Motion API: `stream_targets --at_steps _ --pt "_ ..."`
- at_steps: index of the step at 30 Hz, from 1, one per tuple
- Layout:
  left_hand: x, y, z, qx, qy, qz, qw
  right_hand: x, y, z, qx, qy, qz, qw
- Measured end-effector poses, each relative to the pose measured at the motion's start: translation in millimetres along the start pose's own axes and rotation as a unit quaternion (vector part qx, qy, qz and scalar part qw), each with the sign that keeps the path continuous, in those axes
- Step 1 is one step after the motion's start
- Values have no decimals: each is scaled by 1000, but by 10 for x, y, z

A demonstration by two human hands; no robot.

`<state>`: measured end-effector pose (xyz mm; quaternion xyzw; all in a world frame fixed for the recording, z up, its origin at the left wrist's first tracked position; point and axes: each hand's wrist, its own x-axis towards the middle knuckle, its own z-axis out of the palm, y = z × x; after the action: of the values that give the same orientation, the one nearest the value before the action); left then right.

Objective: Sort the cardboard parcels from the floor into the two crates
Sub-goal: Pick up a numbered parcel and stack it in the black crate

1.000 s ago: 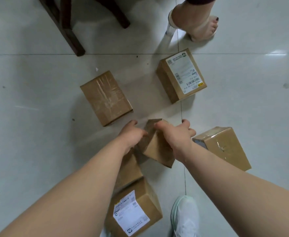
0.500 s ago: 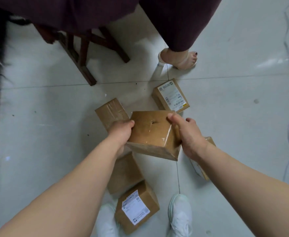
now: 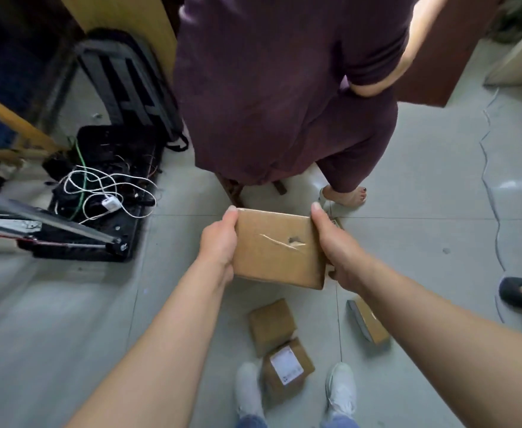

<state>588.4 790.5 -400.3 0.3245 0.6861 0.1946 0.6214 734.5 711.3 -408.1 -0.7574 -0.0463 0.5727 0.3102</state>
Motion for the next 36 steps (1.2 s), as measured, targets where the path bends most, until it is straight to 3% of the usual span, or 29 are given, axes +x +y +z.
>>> stream_targets --at_steps 7,12,21,28,31,36 --pt "-1117 854 -962 -84 51 11 995 -1428 -830 411 2 -74 -8 997" --pt "-1821 1192 -1463 -126 57 46 989 -2177 -1142 638 -39 -75 -44 995" --pt "-2926 1164 -1928 -176 131 163 962 -3093 -1261 678 -56 -213 -96 971" --pt "-3605 764 -2248 -390 238 157 875 -3683 -1085 901 -81 -230 -207 947" --pt "-3846 551 -2496 -423 308 163 836 -3985 -876 1212 -110 -274 -234 926" --pt "-4147 183 -3105 -463 335 178 801 -4320 -555 1886 -145 -321 -248 902"
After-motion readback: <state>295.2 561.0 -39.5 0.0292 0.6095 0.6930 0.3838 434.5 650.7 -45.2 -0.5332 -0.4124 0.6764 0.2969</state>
